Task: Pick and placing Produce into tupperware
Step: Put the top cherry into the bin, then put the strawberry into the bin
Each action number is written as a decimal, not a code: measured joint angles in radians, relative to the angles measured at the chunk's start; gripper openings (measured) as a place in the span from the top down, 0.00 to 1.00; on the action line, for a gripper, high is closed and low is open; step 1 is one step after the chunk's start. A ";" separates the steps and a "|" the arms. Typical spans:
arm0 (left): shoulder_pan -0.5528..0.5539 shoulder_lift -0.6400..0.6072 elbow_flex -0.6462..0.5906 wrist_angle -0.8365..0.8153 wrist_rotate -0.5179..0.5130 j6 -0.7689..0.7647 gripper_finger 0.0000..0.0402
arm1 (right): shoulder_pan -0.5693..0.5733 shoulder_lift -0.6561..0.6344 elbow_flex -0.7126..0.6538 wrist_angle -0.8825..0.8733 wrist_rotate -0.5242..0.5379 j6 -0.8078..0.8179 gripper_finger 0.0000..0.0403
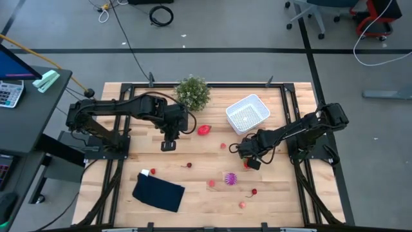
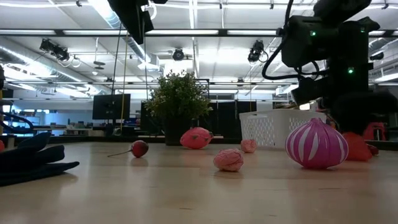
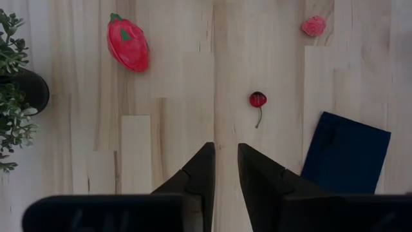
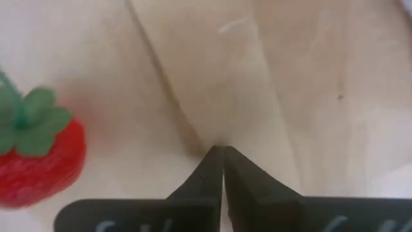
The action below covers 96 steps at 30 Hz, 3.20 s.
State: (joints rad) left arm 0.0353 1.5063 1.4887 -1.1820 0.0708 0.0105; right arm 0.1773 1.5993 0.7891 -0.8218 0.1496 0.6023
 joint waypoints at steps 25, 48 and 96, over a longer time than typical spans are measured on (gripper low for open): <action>0.000 0.000 0.000 0.006 0.000 0.000 0.84 | -0.027 -0.486 0.002 0.074 0.505 0.080 0.99; 0.000 0.000 0.000 0.011 0.000 0.001 0.85 | -0.443 -0.296 0.004 0.367 0.342 -0.077 0.99; 0.000 0.000 0.000 0.012 0.000 0.001 0.87 | -0.540 -0.448 0.291 0.122 -0.104 -0.164 0.82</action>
State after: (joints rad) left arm 0.0355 1.5059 1.4887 -1.1702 0.0708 0.0113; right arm -0.3631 1.1513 1.0804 -0.7002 0.0454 0.4380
